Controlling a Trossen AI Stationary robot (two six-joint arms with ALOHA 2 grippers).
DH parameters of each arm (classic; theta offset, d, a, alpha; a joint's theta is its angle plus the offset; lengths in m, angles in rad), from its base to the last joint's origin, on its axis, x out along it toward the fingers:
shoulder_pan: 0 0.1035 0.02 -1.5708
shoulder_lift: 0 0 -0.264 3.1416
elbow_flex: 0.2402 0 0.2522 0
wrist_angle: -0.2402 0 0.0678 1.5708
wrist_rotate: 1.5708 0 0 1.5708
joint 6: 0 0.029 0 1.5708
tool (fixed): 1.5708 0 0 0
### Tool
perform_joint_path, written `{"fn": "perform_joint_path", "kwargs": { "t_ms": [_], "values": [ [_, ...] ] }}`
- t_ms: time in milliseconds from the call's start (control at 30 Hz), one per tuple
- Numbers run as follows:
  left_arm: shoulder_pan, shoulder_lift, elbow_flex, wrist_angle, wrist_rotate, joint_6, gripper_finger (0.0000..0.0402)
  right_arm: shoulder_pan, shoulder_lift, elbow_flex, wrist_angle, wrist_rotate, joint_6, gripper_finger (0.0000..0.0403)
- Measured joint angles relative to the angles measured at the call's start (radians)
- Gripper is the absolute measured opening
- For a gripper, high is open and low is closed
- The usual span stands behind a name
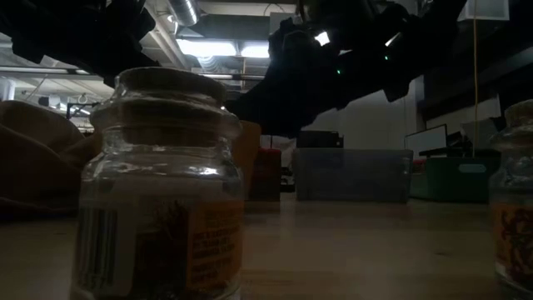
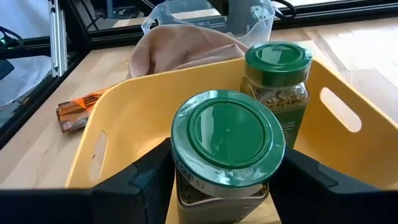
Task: Sort spices by type
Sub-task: Put the green seasoning bottle into the yellow bin, then put the top seasoning bag into the transparent bin
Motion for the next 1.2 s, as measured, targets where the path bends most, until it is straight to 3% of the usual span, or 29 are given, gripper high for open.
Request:
{"fn": "perform_joint_path", "kwargs": {
  "t_ms": [500, 867, 1200],
  "values": [
    [0.0, 0.0, 0.0, 0.0, 0.0, 0.0, 0.0274, 0.0, 0.0, 0.0, -0.007, 0.0, 0.001, 0.0222],
    [0.0, 0.0, 0.0, -0.001, 0.0, 0.0, 0.0274, 0.0, 0.0, 0.0, -0.005, 0.036, 0.002, 0.0296],
    [0.0, 0.0, 0.0, 0.0, -0.009, 0.0, 0.0274, 0.0, -0.003, 0.0, -0.006, 0.036, -0.001, 0.0305]
  ]
}}
